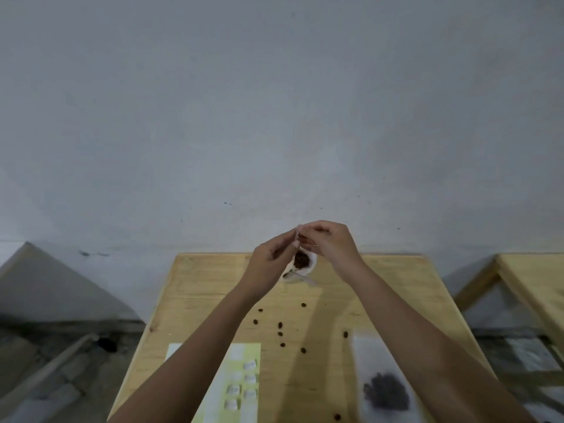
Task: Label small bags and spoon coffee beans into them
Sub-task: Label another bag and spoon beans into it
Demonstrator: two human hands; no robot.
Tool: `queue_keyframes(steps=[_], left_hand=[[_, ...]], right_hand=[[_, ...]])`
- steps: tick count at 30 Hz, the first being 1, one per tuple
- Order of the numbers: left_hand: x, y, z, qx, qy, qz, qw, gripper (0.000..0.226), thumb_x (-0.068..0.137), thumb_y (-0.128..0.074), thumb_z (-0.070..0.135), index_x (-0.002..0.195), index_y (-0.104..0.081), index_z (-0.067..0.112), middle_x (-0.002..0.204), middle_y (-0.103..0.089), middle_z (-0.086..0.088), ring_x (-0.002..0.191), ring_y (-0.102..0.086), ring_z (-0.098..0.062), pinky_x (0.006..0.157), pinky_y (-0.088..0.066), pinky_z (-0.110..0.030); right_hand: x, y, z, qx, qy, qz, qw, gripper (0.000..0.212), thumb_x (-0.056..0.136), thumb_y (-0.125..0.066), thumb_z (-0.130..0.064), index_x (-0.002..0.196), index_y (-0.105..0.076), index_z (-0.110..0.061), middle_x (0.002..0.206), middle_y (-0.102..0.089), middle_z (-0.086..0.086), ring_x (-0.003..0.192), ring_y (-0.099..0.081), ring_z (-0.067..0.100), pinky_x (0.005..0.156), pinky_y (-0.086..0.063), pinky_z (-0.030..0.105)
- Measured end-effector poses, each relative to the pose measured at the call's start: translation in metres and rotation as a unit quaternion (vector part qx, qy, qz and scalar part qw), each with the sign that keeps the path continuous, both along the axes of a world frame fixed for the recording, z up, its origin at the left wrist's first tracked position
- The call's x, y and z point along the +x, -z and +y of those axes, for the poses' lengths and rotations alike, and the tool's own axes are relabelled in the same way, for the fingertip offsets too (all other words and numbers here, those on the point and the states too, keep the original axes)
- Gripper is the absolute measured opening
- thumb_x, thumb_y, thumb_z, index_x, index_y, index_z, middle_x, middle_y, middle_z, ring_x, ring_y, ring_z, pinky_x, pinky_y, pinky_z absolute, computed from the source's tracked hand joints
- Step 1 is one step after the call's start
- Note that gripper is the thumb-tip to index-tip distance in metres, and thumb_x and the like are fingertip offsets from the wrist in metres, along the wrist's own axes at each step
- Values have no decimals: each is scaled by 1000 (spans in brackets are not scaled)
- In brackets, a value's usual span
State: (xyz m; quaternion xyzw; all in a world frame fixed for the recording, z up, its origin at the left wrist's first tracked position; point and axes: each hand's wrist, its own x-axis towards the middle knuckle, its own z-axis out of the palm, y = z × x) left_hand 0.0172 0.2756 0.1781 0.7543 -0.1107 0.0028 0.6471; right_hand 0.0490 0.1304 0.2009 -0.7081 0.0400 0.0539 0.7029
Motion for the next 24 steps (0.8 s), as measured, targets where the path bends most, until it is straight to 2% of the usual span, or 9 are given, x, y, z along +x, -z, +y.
queue_keyframes(steps=[3,6,11,16,17,19,20,22,24], left_hand=[[2,2,10,-15,-6,6,1000,32,95,-54,24,126,-59,24,112,-68,10,100,-63,-7,92,-50,-35],[4,1,14,-32,-14,-2,999,33,92,-57,22,125,-60,20,121,-65,7,115,-58,-7,101,-46,-35],[10,10,21,-37,-21,4,999,34,91,-59,18,125,-59,15,122,-64,3,116,-58,-8,102,-46,-36],[11,20,19,-14,-32,4,999,35,89,-63,16,124,-61,15,121,-64,7,116,-56,-1,102,-44,-25],[11,20,18,-11,-33,0,999,35,89,-63,16,124,-61,14,120,-65,7,116,-56,0,101,-44,-22],[11,21,15,-11,-39,-7,999,30,89,-62,11,120,-62,13,115,-66,8,112,-57,1,96,-45,-17],[11,22,14,-13,-45,-9,999,27,90,-60,9,117,-63,13,112,-67,8,109,-59,1,93,-46,-15],[13,22,12,-12,-61,-8,998,23,91,-57,5,113,-63,9,105,-69,4,100,-63,-1,84,-48,-14],[17,20,12,-5,-80,-2,997,19,91,-56,5,108,-65,9,94,-71,3,89,-67,-2,75,-51,-15]], right_hand=[[3,-3,10,53,-14,27,998,19,82,-71,-13,91,-70,3,92,-71,18,86,-70,26,83,-57,35],[4,-4,18,77,-16,42,996,16,84,-68,-10,92,-69,4,93,-69,16,84,-69,23,80,-57,33],[4,0,28,59,-3,42,997,9,87,-63,-8,85,-70,-4,92,-70,13,87,-69,23,77,-57,31],[4,4,36,-81,41,-12,996,18,87,-56,-5,76,-67,-13,81,-70,7,79,-69,20,72,-59,30],[3,4,37,-120,47,-32,991,16,88,-57,-7,76,-66,-14,75,-69,3,74,-69,17,69,-58,26],[3,4,38,-180,52,-61,980,10,87,-62,-11,78,-66,-13,70,-65,-5,65,-65,7,59,-53,12],[3,5,38,-193,54,-66,978,8,86,-64,-12,79,-67,-13,70,-65,-6,64,-64,5,57,-52,10],[5,6,35,-186,52,-57,979,5,83,-67,-10,79,-68,-12,72,-68,1,66,-67,9,62,-56,16],[5,6,33,-173,37,-46,983,3,82,-68,-8,80,-69,-9,71,-68,4,60,-67,6,61,-55,15]])
